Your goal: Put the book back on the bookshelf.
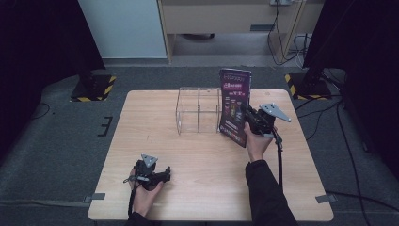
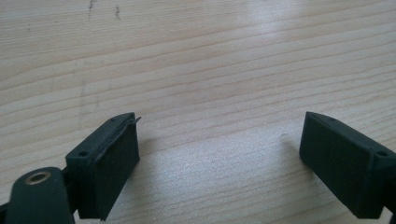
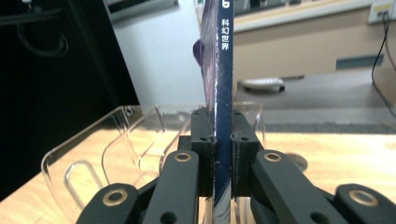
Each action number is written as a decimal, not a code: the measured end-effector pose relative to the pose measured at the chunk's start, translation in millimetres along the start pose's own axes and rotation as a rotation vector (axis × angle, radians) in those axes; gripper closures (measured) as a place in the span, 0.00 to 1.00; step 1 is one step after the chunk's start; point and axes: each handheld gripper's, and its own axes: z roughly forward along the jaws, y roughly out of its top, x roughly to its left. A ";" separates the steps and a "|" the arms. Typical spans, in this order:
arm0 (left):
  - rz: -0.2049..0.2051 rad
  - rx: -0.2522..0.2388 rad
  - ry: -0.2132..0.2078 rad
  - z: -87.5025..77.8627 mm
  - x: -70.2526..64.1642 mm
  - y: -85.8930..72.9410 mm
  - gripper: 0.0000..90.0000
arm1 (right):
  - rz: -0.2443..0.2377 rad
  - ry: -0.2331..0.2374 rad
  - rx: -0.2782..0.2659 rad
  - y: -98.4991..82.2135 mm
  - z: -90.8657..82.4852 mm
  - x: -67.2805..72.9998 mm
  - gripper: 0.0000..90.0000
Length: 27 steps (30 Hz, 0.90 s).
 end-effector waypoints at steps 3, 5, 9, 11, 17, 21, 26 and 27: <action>0.000 0.000 0.000 0.0 0.0 0.0 0.12 | -0.013 0.008 0.031 1.4 -4.3 -3.3 0.92; -0.001 0.000 0.001 0.1 -0.1 0.0 0.12 | -0.014 0.020 0.053 2.2 -7.1 -5.3 0.92; 0.000 0.000 0.001 0.1 -0.2 0.0 0.12 | -0.006 0.031 0.095 3.1 -13.8 -10.0 0.92; -0.001 0.000 0.002 0.1 -0.2 0.0 0.12 | -0.009 0.034 0.112 2.8 -17.6 -12.0 0.92; -0.002 -0.001 0.002 0.2 -0.4 0.0 0.12 | -0.010 0.047 0.156 -0.8 -29.6 -17.4 0.92; -0.004 -0.002 0.003 0.3 -0.6 0.0 0.12 | -0.020 0.056 0.169 -4.8 -35.9 -17.5 0.92; -0.004 -0.002 0.003 0.3 -0.6 0.1 0.12 | -0.036 0.064 0.183 -10.5 -43.8 -16.7 0.92; -0.004 -0.003 0.003 0.3 -0.6 0.1 0.12 | -0.036 0.065 0.184 -11.6 -45.1 -16.7 0.92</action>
